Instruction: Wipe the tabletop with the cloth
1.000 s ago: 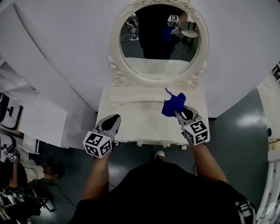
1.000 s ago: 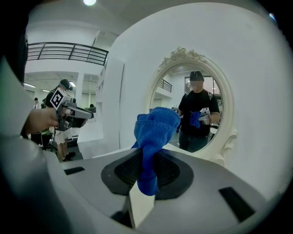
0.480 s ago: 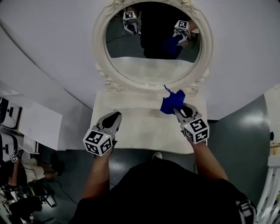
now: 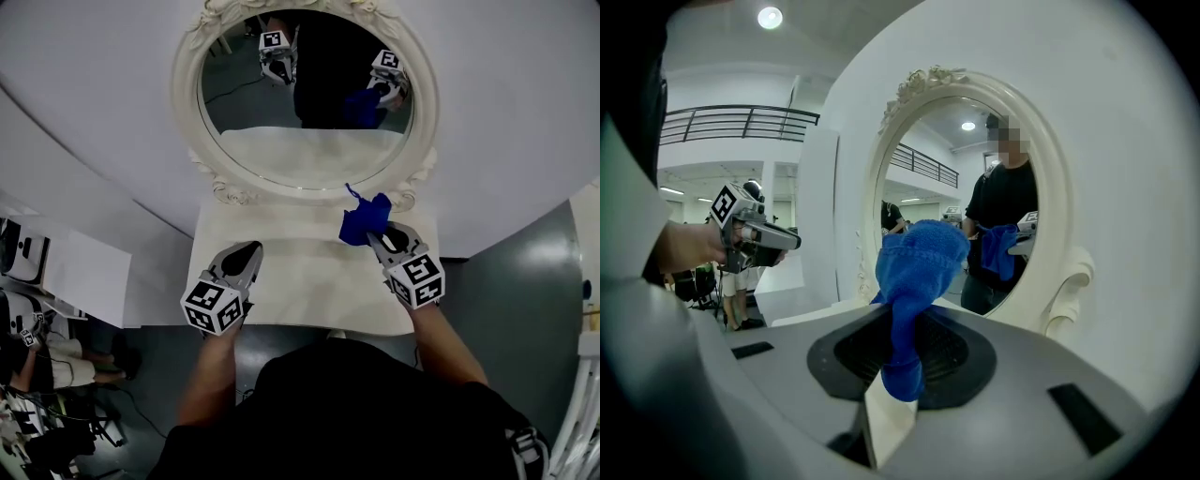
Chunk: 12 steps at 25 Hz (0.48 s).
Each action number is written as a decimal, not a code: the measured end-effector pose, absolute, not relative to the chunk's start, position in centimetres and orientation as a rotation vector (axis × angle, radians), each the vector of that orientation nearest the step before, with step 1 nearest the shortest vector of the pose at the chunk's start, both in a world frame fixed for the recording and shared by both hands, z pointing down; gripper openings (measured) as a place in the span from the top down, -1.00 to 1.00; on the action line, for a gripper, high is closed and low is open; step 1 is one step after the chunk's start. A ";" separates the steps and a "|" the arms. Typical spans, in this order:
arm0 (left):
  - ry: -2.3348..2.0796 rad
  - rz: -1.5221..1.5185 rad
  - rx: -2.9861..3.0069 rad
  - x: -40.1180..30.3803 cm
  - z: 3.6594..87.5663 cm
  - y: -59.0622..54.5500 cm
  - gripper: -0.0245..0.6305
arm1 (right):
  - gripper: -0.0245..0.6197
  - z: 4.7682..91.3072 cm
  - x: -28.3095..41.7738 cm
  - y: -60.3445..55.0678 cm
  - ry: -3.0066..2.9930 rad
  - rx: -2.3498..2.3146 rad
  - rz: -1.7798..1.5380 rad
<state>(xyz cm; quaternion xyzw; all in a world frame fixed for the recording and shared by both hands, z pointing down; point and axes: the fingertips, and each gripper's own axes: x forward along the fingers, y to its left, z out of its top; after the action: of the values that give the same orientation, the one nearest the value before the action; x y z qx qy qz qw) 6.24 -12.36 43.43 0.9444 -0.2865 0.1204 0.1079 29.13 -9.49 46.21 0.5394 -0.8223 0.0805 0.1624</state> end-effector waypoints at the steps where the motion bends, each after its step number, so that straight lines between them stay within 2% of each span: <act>1: -0.841 0.354 2.780 6.3 43.4 -12.3 0.85 | 0.75 46.2 29.3 -9.4 -2.345 1.541 0.230; 12: -0.738 0.341 2.811 7.0 43.6 -11.2 0.86 | 0.75 45.9 29.3 -7.1 -2.300 1.601 0.232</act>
<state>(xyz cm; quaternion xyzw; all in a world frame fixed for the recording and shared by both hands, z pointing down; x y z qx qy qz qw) 7.01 -11.18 43.62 0.9550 -0.2507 0.1160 0.1077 29.30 -7.11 45.92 0.5616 -0.8068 0.0814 0.1644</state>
